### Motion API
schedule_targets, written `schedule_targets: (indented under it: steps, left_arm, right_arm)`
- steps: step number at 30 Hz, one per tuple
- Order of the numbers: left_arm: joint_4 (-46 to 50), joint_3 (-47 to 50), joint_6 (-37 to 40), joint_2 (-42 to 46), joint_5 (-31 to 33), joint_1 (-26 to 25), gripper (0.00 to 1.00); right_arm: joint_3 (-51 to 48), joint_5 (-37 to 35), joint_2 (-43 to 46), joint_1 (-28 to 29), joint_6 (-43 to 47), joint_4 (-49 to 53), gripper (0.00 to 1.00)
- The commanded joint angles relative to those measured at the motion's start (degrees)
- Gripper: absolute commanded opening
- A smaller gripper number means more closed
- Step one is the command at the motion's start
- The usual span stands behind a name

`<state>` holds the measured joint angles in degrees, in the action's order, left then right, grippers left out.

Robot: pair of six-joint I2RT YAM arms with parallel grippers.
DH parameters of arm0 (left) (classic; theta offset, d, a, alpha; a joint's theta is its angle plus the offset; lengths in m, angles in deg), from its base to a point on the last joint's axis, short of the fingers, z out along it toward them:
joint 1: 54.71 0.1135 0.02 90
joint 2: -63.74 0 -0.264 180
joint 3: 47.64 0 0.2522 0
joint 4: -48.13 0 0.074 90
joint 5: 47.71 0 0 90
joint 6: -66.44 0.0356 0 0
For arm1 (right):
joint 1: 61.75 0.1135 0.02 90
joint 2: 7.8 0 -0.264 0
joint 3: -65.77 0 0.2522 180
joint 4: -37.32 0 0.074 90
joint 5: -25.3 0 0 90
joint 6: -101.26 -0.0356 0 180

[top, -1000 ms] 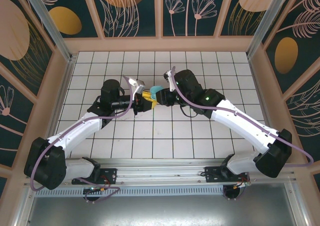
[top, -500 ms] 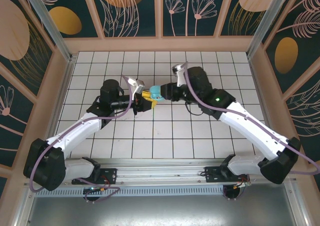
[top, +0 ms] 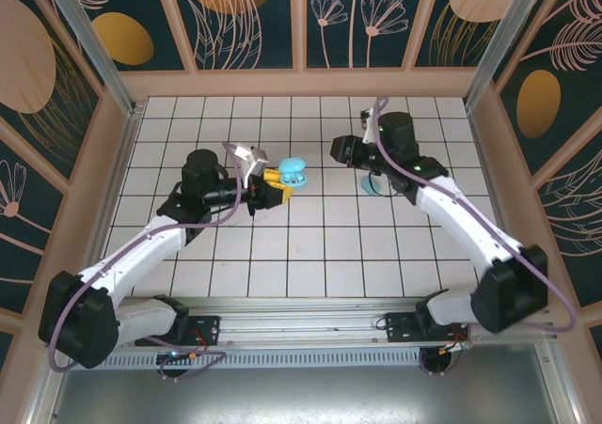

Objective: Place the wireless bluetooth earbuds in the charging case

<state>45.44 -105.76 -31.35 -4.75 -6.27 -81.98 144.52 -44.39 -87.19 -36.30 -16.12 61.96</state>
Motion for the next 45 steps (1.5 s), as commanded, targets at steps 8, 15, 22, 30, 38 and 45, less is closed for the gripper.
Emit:
schedule_targets:
  steps: [8, 15, 22, 30, 38, 45]
  left_arm:
    - [0.2, 1.6, -1.3, 4.2, 0.0, 0.4, 0.21]
    - [0.6, 3.0, -2.4, 6.7, 0.0, 0.4, 0.21]
    - [0.7, 4.1, -2.9, 8.6, 0.3, 0.4, 0.21]
    - [1.0, 4.8, -2.8, 9.4, 0.5, 0.4, 0.21]
    - [1.4, 4.9, -2.3, 9.6, 0.7, 0.4, 0.21]
    - [1.4, 4.9, -2.2, 9.6, 0.9, 0.4, 0.21]
  right_arm:
    - [14.8, 9.5, -30.9, 4.2, -0.4, -8.5, 0.39]
    - [32.7, 13.0, -49.4, 13.2, 1.3, -7.4, 0.38]
    - [47.5, 9.7, -60.4, 16.6, 4.9, -4.3, 0.35]
    - [57.9, 3.6, -66.8, 19.6, 18.1, 2.2, 0.29]
    - [59.0, -0.1, -68.2, 22.1, 29.4, 6.1, 0.35]
    - [61.0, -4.3, -69.5, 23.2, 35.7, 9.8, 0.38]
